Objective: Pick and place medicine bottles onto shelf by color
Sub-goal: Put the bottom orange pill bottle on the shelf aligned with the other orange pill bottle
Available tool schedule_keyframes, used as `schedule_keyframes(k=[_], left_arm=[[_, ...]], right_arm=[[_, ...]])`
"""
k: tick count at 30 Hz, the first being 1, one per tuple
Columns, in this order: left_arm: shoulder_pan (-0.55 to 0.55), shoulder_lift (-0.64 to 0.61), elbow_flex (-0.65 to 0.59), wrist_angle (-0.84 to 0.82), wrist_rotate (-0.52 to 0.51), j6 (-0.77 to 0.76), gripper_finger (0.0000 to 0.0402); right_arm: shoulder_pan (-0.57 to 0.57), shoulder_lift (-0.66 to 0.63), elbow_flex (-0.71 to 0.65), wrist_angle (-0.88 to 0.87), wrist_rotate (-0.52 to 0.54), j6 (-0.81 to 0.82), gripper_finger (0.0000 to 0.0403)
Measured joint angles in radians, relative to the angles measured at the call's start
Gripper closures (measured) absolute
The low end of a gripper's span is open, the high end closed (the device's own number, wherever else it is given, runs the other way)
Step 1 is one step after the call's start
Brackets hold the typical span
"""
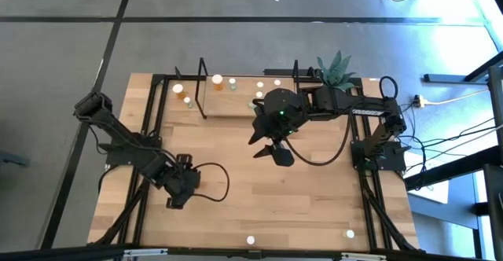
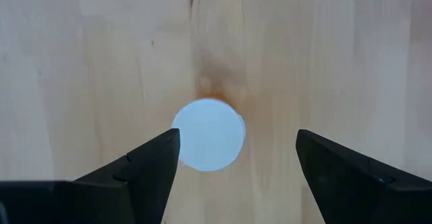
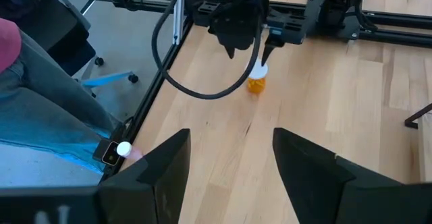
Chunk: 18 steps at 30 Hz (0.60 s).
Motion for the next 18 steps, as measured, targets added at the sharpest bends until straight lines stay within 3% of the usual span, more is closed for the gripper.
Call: schedule_keyframes(k=[18], left_arm=[[0.031, 0.000, -0.060, 0.029, -0.040, -0.004, 0.0111]], right_arm=[[0.000, 0.000, 0.000, 0.000, 0.000, 0.000, 0.0189]])
